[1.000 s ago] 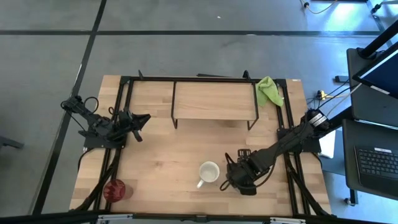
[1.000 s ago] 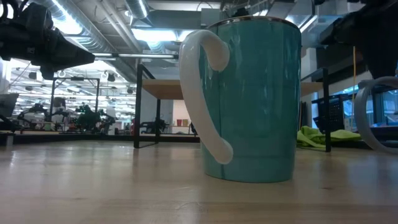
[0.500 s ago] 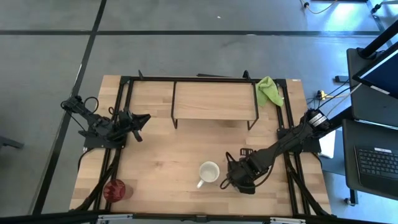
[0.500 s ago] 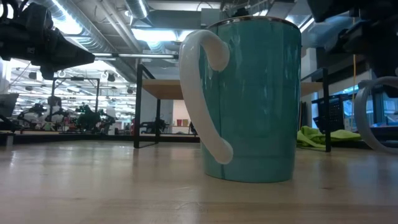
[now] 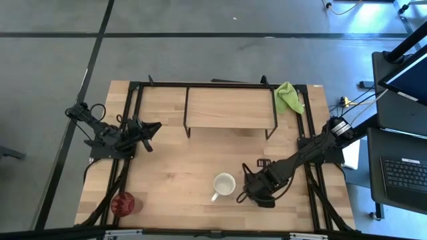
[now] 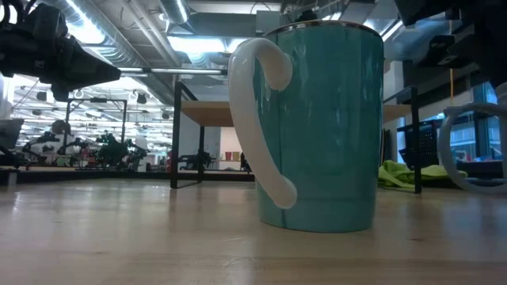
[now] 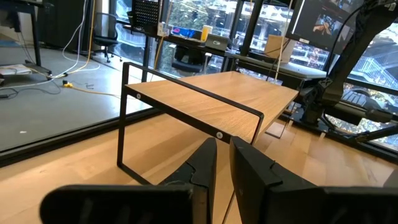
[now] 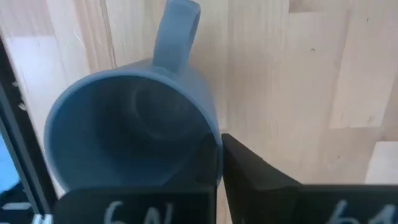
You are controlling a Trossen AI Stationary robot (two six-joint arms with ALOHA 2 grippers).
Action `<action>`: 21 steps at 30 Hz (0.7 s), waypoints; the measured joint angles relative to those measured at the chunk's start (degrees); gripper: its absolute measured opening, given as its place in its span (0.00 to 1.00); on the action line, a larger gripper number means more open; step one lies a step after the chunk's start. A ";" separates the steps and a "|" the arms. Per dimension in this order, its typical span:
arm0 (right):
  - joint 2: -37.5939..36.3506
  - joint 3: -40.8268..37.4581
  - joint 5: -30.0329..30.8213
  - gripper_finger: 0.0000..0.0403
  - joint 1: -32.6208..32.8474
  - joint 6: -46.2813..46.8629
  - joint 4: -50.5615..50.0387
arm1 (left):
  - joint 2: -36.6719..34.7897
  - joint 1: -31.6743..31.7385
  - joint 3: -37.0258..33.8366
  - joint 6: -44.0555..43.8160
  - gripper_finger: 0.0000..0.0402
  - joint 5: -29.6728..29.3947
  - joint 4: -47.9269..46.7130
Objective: Stack small to large cups/mugs on shelf
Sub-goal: Put the blue mug on the shelf
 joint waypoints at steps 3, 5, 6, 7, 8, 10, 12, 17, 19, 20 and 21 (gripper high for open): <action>0.00 0.00 0.04 0.05 -0.02 -0.08 -1.04 | -0.01 -0.02 0.00 0.00 0.10 0.02 0.00; 0.00 0.00 0.04 0.06 -0.19 0.17 -1.49 | 0.00 0.00 0.00 0.00 0.10 0.01 0.00; 0.00 0.00 0.04 0.05 -0.31 0.86 -1.40 | -0.02 -0.02 0.00 -0.01 0.10 0.01 0.00; 0.00 0.00 0.01 0.04 -0.49 1.41 -1.40 | -0.02 -0.02 0.00 0.00 0.10 0.02 0.00; -0.01 0.01 -0.02 0.04 -0.71 1.94 -1.40 | -0.02 -0.02 0.00 0.00 0.10 0.02 0.00; -0.32 0.03 0.01 0.02 -1.13 3.27 -1.28 | 0.00 0.00 0.00 -0.02 0.10 0.00 0.00; -0.93 0.41 0.32 0.02 -1.61 4.43 -1.37 | -0.01 -0.01 0.00 0.00 0.10 0.02 0.00; -2.84 5.39 1.80 0.05 -3.22 6.15 -7.24 | 0.00 0.00 0.00 -0.02 0.10 0.02 0.00; -3.42 8.12 2.99 0.04 -4.27 7.50 -12.63 | -0.01 -0.01 0.00 0.00 0.10 0.01 0.00; -3.80 9.55 3.45 0.03 -4.83 7.85 -14.87 | 0.00 -0.02 0.00 -0.02 0.10 0.02 0.00; -4.24 11.13 4.16 0.03 -5.42 8.45 -17.17 | 0.00 0.00 0.00 0.00 0.10 0.02 0.00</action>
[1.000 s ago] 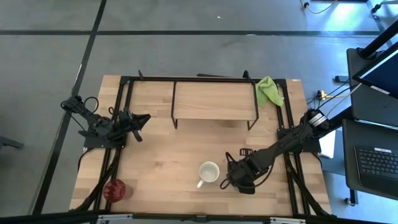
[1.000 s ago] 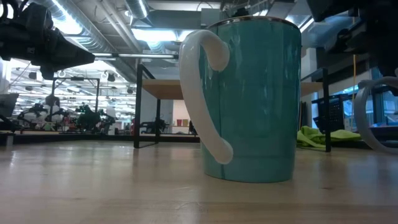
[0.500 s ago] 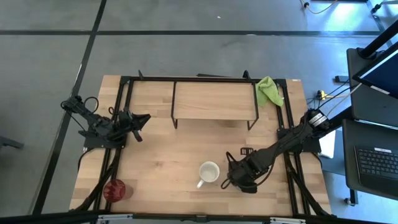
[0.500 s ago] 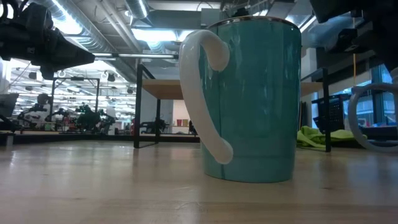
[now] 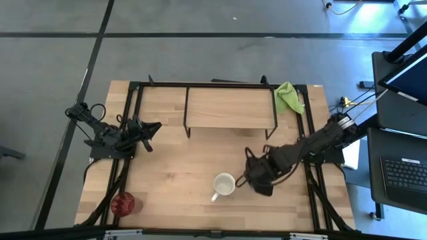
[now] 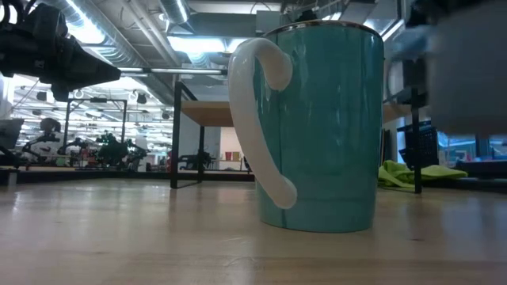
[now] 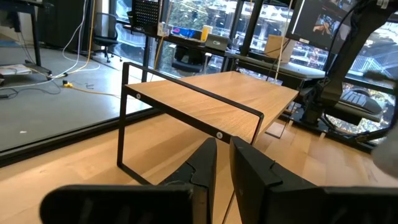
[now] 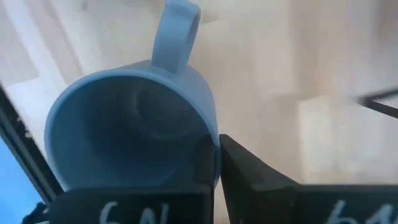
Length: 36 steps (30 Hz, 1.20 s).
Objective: Stack small to large cups/mugs on shelf
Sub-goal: Put the blue mug on the shelf
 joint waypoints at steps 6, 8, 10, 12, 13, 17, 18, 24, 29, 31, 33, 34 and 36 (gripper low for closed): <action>-1.03 8.76 4.71 0.04 -4.19 1.27 -10.82 | 0.00 -0.01 0.00 -0.02 0.10 -0.01 0.00; -1.11 11.65 6.12 0.04 -6.15 1.14 -11.13 | -0.01 0.00 0.00 -0.01 0.10 0.00 0.01; -1.11 14.29 7.89 0.04 -8.49 0.47 -10.41 | -0.01 -0.02 0.00 0.00 0.10 0.00 0.00; -1.11 16.44 9.39 0.03 -11.36 0.42 -10.03 | 0.00 0.00 0.00 0.00 0.10 -0.01 0.00; -1.11 17.51 9.92 0.03 -13.07 0.40 -9.95 | 0.00 -0.01 0.00 -0.02 0.10 0.00 0.00; -1.11 21.04 12.23 0.04 -20.68 -0.99 -9.39 | -0.02 -0.01 0.00 -0.01 0.10 0.00 0.00; -1.11 21.56 12.25 0.04 -22.46 -1.70 -8.81 | -0.02 -0.02 0.00 -0.01 0.10 0.00 0.00; -0.93 22.37 10.72 0.04 -31.59 -6.07 -5.05 | -0.01 -0.01 0.00 0.00 0.10 -0.02 0.00; 0.58 22.40 10.26 0.04 -37.31 -8.62 -2.68 | -0.02 -0.02 0.00 -0.01 0.10 0.00 0.00; 1.18 22.40 10.11 0.04 -39.33 -8.64 -1.28 | -0.01 -0.01 0.00 -0.02 0.10 -0.01 0.00; 1.73 22.40 10.07 0.04 -41.35 -8.64 0.10 | -0.01 -0.01 0.00 -0.01 0.10 -0.01 0.00; 1.95 22.40 10.09 0.04 -42.37 -8.60 0.63 | -0.02 -0.02 0.00 0.00 0.10 -0.02 0.00; 2.32 22.40 9.93 0.04 -44.44 -8.43 0.58 | 0.00 -0.02 0.00 0.00 0.10 -0.01 0.00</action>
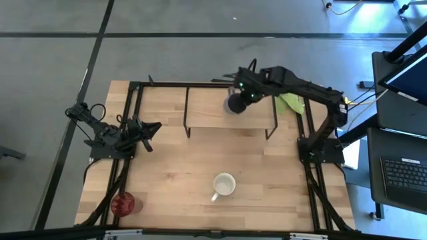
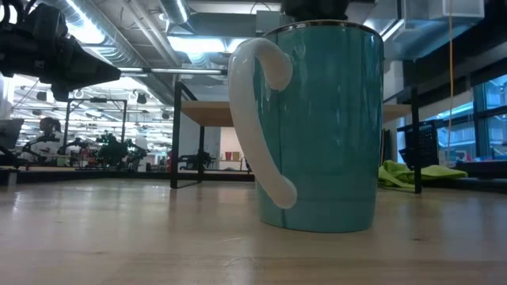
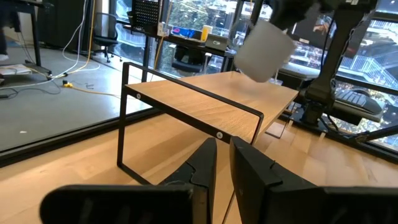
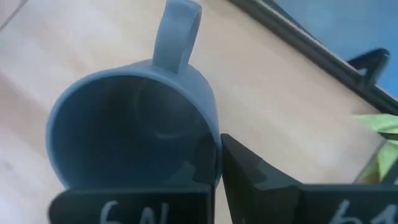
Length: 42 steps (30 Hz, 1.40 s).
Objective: Stack small to large cups/mugs on shelf
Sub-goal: Put the blue mug on the shelf
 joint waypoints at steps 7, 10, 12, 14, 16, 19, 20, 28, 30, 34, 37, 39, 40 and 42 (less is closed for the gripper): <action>0.78 0.00 -4.79 0.05 -4.30 1.40 -1.78 | 0.00 0.02 0.00 -0.02 0.10 0.01 0.00; 1.25 -0.02 -7.81 0.05 -4.33 2.49 -2.50 | -0.02 0.01 0.00 -0.02 0.10 0.00 0.00; 1.69 -0.07 -8.76 0.05 -4.31 2.69 -3.03 | -0.02 0.00 0.00 -0.02 0.10 0.01 0.00; 2.05 -0.07 -10.13 0.05 -4.31 2.86 -4.22 | -0.02 0.00 0.00 0.00 0.10 0.01 0.00; 2.39 -0.07 -10.14 0.05 -4.28 2.78 -5.10 | 0.00 0.00 0.00 0.00 0.10 0.01 0.00; 2.40 -0.07 -9.97 0.07 -4.18 2.21 -4.88 | -0.01 0.01 0.00 -0.02 0.10 0.01 0.00; 2.40 -0.07 -9.94 0.08 -4.18 1.77 -4.46 | -0.01 0.00 0.00 0.00 0.10 -0.01 0.00; 2.38 -0.07 -9.94 0.19 -3.81 -0.38 -1.27 | -0.01 0.02 0.00 -0.01 0.10 0.00 0.00; 2.38 -0.07 -9.94 0.22 -3.53 -0.79 -0.77 | -0.02 0.00 0.00 -0.02 0.10 0.01 0.00; 2.19 -0.07 -9.65 0.25 -3.30 -2.12 0.86 | -0.01 0.01 0.00 -0.01 0.10 -0.01 0.00; 1.34 -0.07 -8.11 0.26 -2.77 -3.16 3.54 | -0.01 0.00 0.00 0.00 0.10 0.01 0.00; 0.60 -0.06 -7.92 0.26 -2.56 -3.48 5.07 | -0.01 0.00 0.00 -0.02 0.10 0.01 0.00; 0.35 -0.04 -7.93 0.26 -2.54 -3.50 5.93 | -0.01 0.01 0.00 0.00 0.10 0.01 0.00; 0.08 -0.04 -7.93 0.26 -2.51 -3.87 7.04 | 0.00 0.01 0.00 0.00 0.10 0.01 0.00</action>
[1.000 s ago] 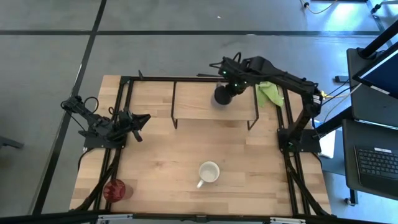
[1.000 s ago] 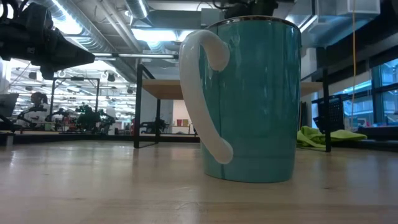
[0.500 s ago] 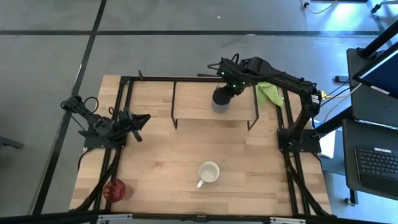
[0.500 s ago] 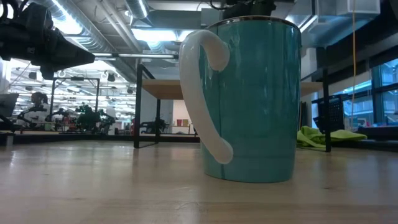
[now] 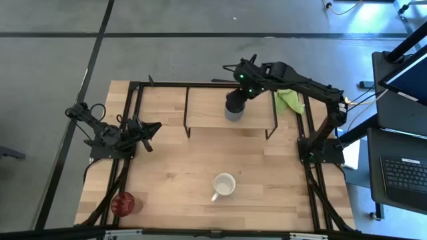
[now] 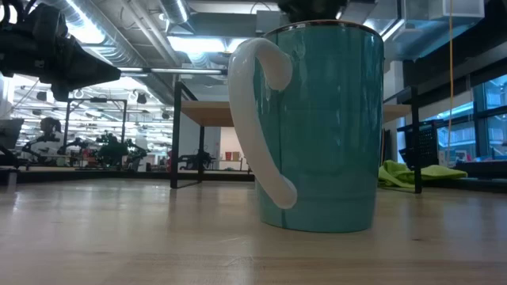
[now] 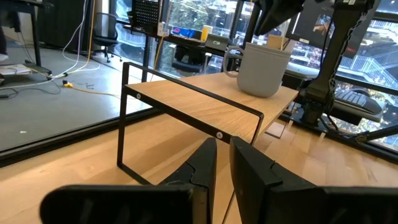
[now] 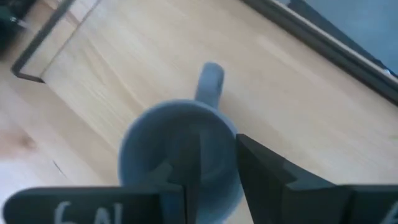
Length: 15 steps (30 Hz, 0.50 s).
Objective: Stack small to large cups/mugs on shelf
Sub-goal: Put the blue mug on the shelf
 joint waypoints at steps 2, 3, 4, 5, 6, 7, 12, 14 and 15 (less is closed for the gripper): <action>-0.18 0.00 0.07 0.26 0.02 -0.62 1.52 | -0.02 -0.01 0.00 0.00 0.10 -0.02 0.00; -0.27 0.00 0.41 0.26 0.01 -0.77 2.59 | -0.02 0.00 0.00 0.00 0.10 -0.01 0.00; -0.34 0.07 0.52 0.26 0.00 -0.76 3.54 | 0.00 0.00 0.00 0.00 0.10 -0.01 0.00; -0.34 0.44 0.53 0.26 0.00 -0.60 3.86 | -0.02 -0.01 0.00 -0.02 0.10 -0.01 0.00; -0.34 0.70 0.54 0.26 0.00 -0.30 3.95 | -0.02 0.01 0.00 0.00 0.10 -0.02 0.00; -0.40 0.74 0.55 0.26 0.00 0.09 4.35 | -0.01 0.00 0.00 0.00 0.10 -0.02 0.00; -0.41 0.72 -1.09 0.25 0.46 2.93 5.38 | -0.02 0.01 0.00 -0.01 0.10 0.00 0.00; -0.41 0.70 -2.44 0.21 1.09 3.82 6.08 | 0.00 -0.01 0.00 -0.02 0.10 0.00 0.00; -0.41 0.70 -2.83 0.18 1.57 3.82 6.67 | -0.01 -0.01 0.00 -0.01 0.10 0.00 0.00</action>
